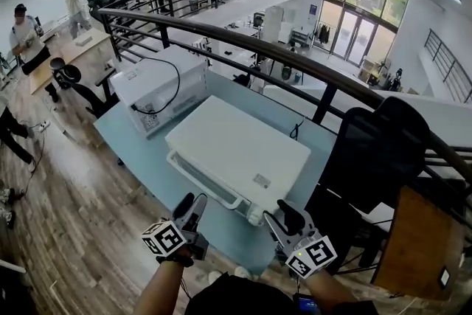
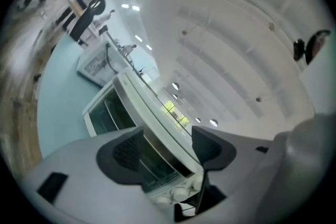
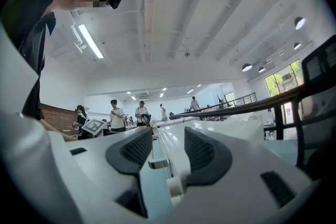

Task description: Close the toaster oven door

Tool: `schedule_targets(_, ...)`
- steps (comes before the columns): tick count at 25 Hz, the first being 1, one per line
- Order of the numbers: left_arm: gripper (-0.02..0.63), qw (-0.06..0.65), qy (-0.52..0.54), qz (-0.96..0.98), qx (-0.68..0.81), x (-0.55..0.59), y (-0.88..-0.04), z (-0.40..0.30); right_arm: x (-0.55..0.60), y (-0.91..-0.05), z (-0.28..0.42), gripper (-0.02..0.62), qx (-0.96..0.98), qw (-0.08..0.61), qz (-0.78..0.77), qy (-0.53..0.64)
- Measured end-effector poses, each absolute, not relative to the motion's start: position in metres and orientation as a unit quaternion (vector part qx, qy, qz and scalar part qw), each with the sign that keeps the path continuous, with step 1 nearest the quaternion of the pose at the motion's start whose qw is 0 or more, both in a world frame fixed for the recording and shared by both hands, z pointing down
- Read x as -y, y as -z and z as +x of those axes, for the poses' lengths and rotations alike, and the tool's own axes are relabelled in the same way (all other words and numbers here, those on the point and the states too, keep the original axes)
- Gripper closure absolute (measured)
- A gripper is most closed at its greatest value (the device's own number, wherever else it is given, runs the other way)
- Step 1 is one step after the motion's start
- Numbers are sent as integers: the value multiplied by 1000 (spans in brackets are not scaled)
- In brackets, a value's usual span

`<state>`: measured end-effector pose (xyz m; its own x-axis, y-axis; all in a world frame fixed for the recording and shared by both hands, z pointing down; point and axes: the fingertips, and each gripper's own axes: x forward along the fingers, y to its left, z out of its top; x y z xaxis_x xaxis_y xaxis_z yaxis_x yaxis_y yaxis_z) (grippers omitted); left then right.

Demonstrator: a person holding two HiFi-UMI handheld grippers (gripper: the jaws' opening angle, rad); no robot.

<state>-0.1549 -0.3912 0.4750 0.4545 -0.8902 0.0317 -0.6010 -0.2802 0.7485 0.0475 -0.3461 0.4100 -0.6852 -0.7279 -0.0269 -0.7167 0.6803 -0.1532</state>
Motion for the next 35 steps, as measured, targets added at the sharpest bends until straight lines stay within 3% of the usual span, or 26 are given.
schedule_targets(7,325,116,56,817,562,350,-433,-185,349,-397,65,421,-911,53,-405,58)
schedule_targets(11,338,51,21,806,589,328,-419,-190,348,-395,66,470,-913,53,-400,53)
schedule_targets(15,425,6,3,797,604,309,-407,-190,349,-388,70,562,-910,66,-405,55)
schedule_targets(20,572,14,26,788,615,301,-400,-193,347,-383,72,597,-912,71,-400,53)
schedule_targets(22,591,21,27,784,620,298,-403,-197,346,-384,71,598,-915,68,-395,52)
schedule_targets(35,595,38,35,783,619,298,-408,-195,349,-385,72,598,-916,73,-388,68)
